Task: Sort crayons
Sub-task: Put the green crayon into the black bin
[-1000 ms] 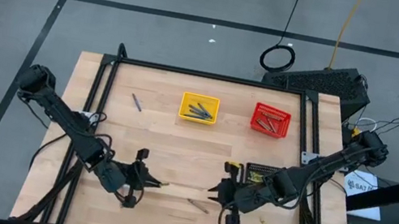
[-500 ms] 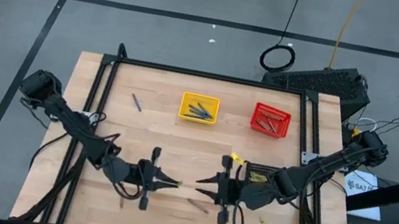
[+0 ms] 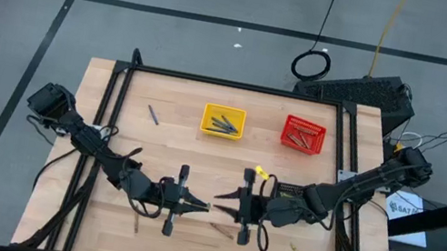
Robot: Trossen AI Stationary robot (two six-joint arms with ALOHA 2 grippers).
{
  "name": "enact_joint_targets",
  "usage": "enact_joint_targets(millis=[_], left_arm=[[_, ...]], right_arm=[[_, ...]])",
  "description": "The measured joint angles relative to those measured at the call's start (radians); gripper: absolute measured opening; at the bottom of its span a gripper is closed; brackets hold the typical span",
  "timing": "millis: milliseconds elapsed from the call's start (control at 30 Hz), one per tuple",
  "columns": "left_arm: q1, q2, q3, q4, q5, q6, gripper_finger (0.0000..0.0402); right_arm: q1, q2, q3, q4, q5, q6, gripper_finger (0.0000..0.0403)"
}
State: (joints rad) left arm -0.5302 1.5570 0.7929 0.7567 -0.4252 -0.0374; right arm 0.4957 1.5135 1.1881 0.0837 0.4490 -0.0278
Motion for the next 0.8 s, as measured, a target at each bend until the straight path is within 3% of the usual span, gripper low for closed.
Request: enact_joint_targets(millis=[167, 800], left_arm=[[0.007, 0.0, 0.0, -0.006, 0.0, 0.001, 0.0], [0.011, 0.0, 0.0, -0.015, 0.002, 0.02, 0.0]], right_arm=[[0.002, 0.021, 0.0, 0.075, -0.108, -0.047, 0.0077], [0.003, 0.021, 0.0, 0.064, -0.087, -0.011, 0.0077]])
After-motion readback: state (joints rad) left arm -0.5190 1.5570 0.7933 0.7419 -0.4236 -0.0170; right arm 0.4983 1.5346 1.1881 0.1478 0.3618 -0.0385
